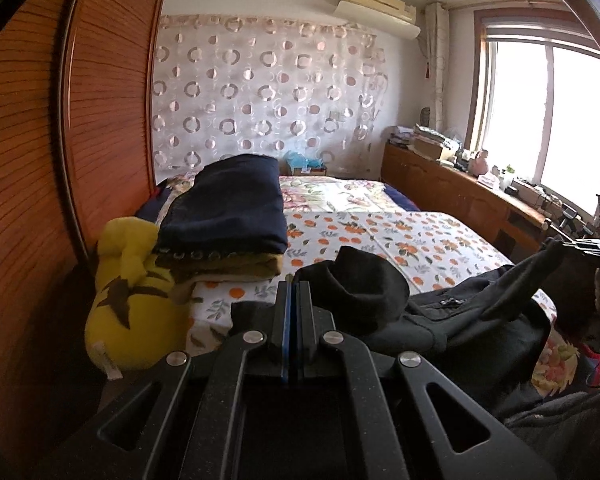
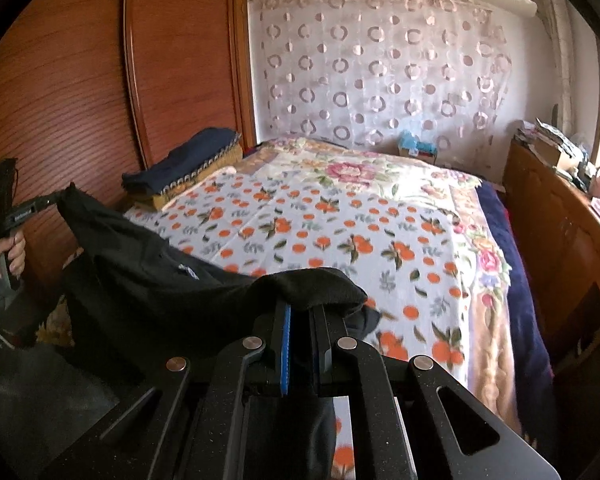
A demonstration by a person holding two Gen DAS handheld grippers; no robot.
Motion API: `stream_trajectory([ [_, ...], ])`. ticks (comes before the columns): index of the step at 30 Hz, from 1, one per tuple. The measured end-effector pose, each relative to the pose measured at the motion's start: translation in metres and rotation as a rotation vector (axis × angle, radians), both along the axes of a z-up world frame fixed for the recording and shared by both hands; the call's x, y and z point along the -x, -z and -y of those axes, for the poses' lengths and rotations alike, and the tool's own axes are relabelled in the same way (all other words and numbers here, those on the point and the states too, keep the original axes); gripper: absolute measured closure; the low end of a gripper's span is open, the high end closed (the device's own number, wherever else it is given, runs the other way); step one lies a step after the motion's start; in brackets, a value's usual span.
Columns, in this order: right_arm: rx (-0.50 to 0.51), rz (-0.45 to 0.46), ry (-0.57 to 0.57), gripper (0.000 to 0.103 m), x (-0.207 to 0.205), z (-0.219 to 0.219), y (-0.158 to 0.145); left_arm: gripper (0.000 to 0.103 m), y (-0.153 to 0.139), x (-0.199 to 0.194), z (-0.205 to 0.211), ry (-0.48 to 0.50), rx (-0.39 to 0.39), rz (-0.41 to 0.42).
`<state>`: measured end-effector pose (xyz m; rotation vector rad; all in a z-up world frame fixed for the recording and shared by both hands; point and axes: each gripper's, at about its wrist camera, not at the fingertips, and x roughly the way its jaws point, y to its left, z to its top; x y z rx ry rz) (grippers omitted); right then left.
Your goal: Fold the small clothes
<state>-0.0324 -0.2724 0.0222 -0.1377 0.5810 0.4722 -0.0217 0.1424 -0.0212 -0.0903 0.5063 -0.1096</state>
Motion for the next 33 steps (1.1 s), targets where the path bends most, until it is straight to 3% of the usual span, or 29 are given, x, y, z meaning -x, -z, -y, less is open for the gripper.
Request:
stream_trajectory([
  [2,-0.025,-0.053,-0.016,0.096,0.002,0.001,0.011,0.1,0.008,0.003,0.0,0.01,-0.005,-0.011],
  [7,0.022,-0.143,0.041,0.096,-0.009,-0.001,0.056,0.1,0.031,-0.009,0.004,-0.005,-0.013,-0.07],
  [12,0.033,-0.148,0.052,0.096,-0.011,-0.004,0.052,0.098,0.033,-0.012,0.006,-0.009,-0.051,-0.078],
  [14,0.046,-0.138,0.042,0.092,-0.01,-0.005,0.048,0.082,0.032,-0.015,0.004,-0.012,-0.056,-0.076],
  [15,0.055,-0.128,0.04,0.087,-0.01,-0.007,0.044,0.066,0.032,-0.017,0.002,-0.011,-0.055,-0.073],
  [16,0.06,-0.119,0.038,0.086,-0.007,-0.007,0.04,0.059,0.031,-0.019,0.001,-0.01,-0.055,-0.068],
  [21,0.097,-0.084,0.06,0.066,-0.001,0.001,0.034,0.039,0.031,-0.034,-0.003,-0.019,-0.098,-0.075],
  [24,0.108,-0.065,0.082,0.06,-0.002,0.007,0.029,0.033,0.032,-0.047,-0.008,-0.022,-0.102,-0.089],
  [33,0.101,-0.096,0.087,0.059,-0.033,0.006,0.047,0.033,0.046,-0.082,-0.016,-0.002,-0.114,-0.155],
])
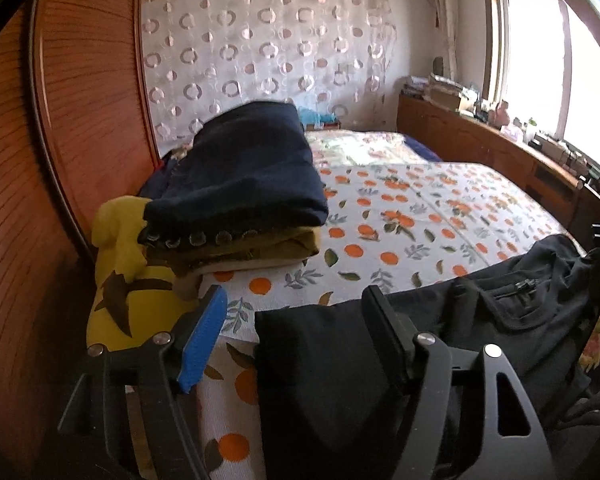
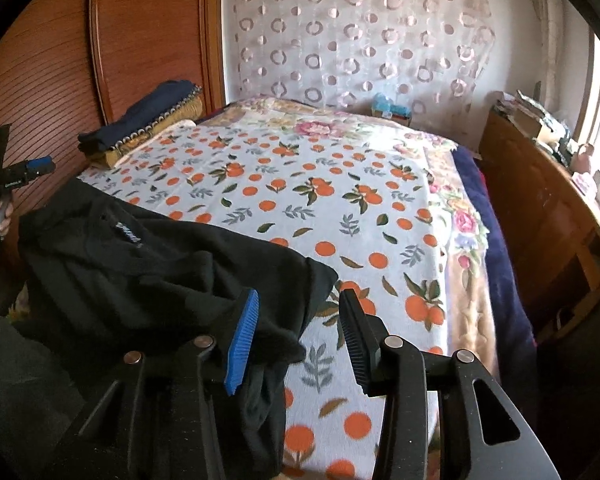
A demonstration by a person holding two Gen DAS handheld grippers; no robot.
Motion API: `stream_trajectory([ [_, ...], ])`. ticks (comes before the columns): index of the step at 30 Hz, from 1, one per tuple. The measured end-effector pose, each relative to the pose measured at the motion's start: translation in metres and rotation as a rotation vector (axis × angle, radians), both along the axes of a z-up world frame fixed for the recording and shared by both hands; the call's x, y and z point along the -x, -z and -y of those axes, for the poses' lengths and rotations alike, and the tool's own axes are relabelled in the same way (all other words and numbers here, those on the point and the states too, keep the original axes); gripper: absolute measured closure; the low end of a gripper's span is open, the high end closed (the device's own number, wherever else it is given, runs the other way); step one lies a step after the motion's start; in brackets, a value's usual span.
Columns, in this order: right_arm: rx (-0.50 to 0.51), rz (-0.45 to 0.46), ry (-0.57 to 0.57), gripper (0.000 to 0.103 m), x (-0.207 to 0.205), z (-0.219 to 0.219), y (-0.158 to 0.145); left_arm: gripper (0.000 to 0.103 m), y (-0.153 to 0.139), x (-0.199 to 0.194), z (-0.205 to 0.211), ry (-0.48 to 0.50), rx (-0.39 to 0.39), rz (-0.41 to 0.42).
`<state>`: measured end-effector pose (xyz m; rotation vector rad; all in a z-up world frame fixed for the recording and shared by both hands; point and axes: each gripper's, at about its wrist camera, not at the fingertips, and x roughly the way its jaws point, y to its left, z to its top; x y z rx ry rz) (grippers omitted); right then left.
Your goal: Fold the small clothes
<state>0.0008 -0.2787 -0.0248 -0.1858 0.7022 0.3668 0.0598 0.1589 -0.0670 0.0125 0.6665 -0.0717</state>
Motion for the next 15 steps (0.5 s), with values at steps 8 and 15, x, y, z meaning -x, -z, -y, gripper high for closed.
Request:
stream_trajectory([
  [8,-0.028,-0.059,0.008,0.059,-0.043,-0.01,0.016,0.033,0.032,-0.027,-0.011,0.0,0.004,-0.147],
  [15,-0.018,-0.104,0.029,0.056,-0.063,-0.014,0.027,0.033,0.043,-0.032,-0.017,-0.014,0.047,-0.204],
])
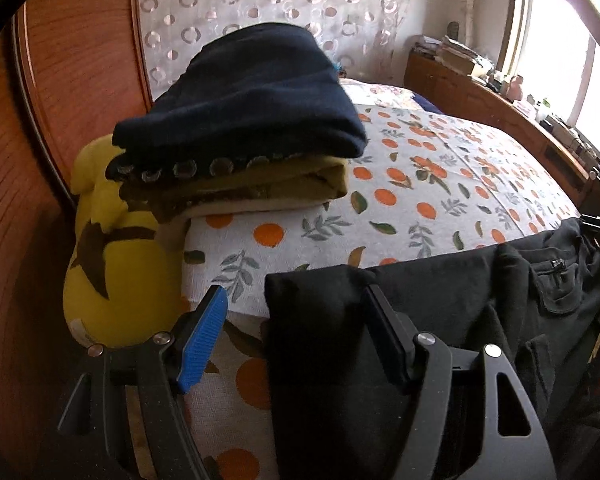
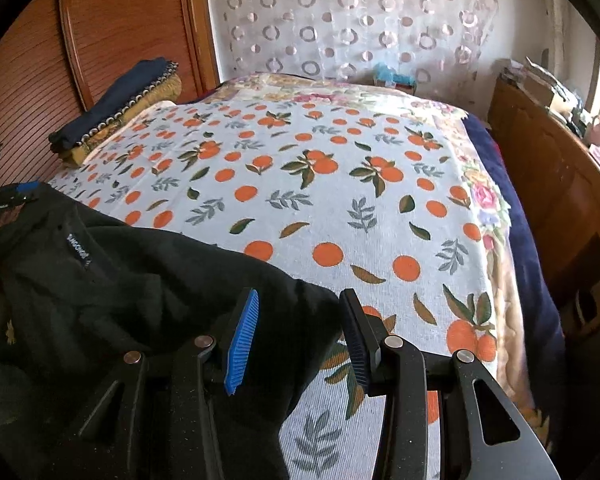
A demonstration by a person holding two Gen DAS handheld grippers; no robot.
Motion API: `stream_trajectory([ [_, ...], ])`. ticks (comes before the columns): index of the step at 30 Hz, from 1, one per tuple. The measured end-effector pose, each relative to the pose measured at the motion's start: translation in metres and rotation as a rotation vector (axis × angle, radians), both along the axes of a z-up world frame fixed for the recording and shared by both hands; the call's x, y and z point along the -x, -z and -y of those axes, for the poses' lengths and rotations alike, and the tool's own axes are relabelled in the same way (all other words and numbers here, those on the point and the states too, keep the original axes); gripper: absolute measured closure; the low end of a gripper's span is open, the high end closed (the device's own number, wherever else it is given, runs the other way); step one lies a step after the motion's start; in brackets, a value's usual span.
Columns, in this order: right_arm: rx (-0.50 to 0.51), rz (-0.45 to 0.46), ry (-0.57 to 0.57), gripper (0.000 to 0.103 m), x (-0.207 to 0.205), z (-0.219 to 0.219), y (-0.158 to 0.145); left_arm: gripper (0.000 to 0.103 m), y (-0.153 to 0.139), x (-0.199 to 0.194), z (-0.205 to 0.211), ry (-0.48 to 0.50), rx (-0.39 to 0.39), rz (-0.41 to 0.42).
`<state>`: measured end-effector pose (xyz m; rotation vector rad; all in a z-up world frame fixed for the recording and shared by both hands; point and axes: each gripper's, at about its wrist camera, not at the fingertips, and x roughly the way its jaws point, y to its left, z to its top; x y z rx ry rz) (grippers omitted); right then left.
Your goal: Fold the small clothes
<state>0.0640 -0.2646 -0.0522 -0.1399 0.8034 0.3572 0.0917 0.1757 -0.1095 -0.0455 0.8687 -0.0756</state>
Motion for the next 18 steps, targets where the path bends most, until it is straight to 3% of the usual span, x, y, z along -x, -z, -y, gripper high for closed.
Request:
stream_trajectory([
  [3,0.009,-0.019,0.012,0.047,-0.004,0.0,0.002,0.033,0.004,-0.003,0.0,-0.001,0.007,-0.02],
  [8,0.021,-0.041,-0.012,0.046,-0.009,-0.007,0.004,0.036,0.005,-0.001,0.006,0.007,-0.007,-0.033],
  [14,0.004,-0.042,-0.036,0.048,-0.01,-0.007,0.004,0.066,0.002,0.005,0.018,0.062,-0.002,-0.035],
  [15,0.003,-0.036,-0.05,0.06,-0.008,-0.008,0.004,0.076,0.001,0.006,0.02,0.074,0.007,-0.036],
  [16,0.0,-0.032,-0.064,0.065,-0.006,-0.009,0.004,0.092,0.0,0.009,0.021,0.088,0.03,-0.037],
  [18,-0.013,-0.001,-0.063,0.09,0.003,-0.009,0.002,0.095,-0.002,0.017,0.022,0.1,0.075,-0.026],
])
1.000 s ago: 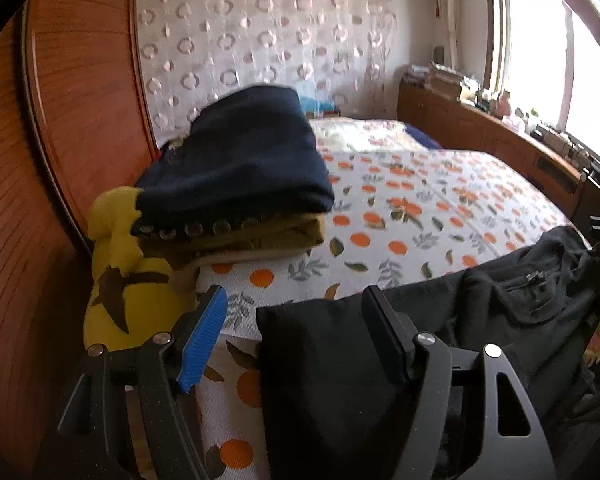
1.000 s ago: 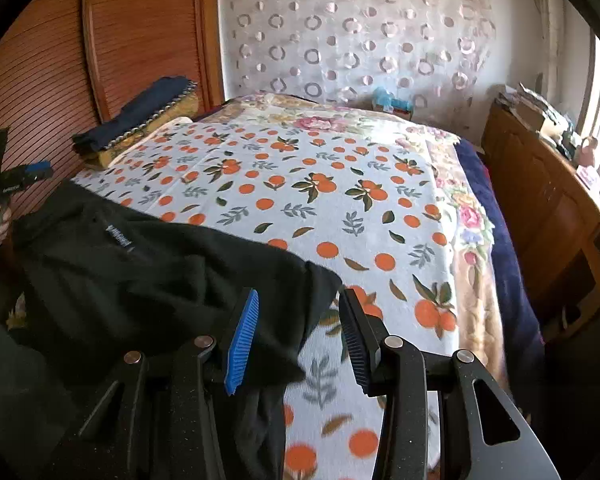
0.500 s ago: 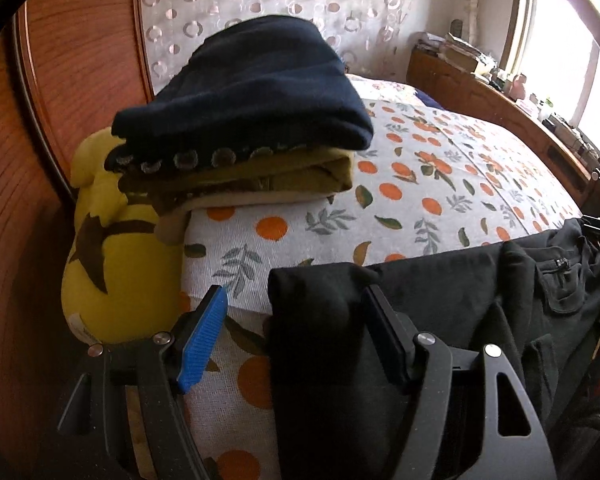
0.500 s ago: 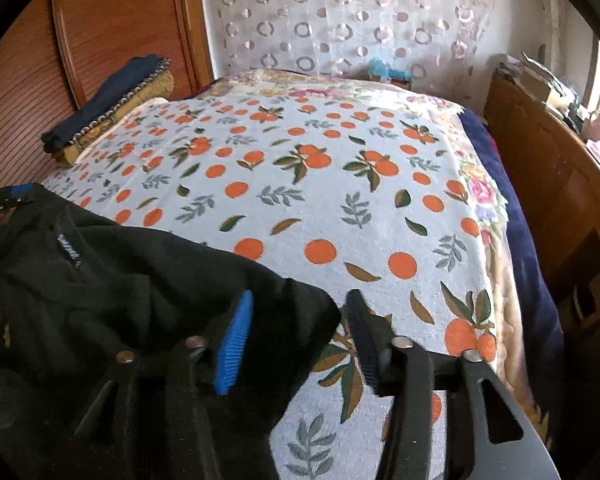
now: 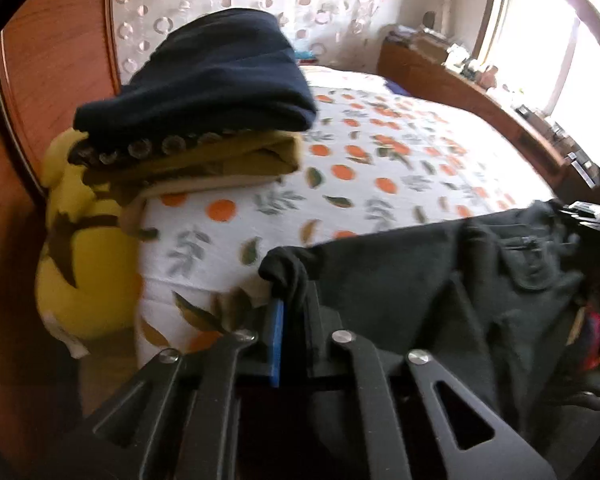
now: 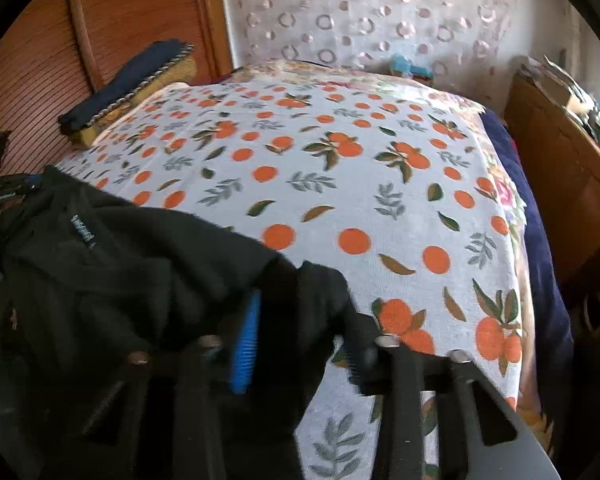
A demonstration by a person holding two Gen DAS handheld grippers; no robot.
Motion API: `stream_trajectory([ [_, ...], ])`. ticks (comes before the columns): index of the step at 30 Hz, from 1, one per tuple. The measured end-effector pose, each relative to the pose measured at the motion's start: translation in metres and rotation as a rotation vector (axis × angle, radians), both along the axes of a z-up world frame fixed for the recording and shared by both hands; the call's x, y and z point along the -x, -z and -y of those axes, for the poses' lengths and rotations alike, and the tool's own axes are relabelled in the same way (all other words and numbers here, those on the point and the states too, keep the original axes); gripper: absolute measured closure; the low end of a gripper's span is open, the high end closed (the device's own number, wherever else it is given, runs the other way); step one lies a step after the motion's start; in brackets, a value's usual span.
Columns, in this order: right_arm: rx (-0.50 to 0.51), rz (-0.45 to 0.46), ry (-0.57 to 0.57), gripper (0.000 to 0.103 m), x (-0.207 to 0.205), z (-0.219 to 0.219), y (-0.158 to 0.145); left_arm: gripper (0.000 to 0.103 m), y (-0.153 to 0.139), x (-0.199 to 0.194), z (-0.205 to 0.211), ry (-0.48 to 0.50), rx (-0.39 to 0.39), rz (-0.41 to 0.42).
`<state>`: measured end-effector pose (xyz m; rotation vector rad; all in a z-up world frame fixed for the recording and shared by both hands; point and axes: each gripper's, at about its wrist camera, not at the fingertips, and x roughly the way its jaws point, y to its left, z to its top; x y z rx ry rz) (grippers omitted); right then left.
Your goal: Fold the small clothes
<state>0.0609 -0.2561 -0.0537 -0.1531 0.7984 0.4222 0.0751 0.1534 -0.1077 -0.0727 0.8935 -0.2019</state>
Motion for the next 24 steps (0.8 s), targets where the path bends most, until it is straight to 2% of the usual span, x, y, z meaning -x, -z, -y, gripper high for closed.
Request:
stream_trajectory([
  [3,-0.053,0.042,-0.008,0.092,0.019,0.001,-0.008,0.096,-0.017,0.024,0.008,0.011,0.045,0.085],
  [8,-0.148,0.18,-0.022,0.093,0.065,0.013,-0.055,0.096,-0.081,0.071,0.021,-0.008,0.081,0.288],
  [17,-0.223,0.437,-0.075,0.094,0.135,0.033,-0.182,0.097,-0.218,0.105,0.039,0.038,0.104,0.619],
  [20,-0.236,0.54,-0.086,0.094,0.157,0.042,-0.228,0.097,-0.254,0.109,0.034,0.031,0.096,0.715],
  [24,-0.195,0.676,-0.075,0.094,0.182,0.052,-0.283,0.097,-0.295,0.111,0.026,0.022,0.074,0.812],
])
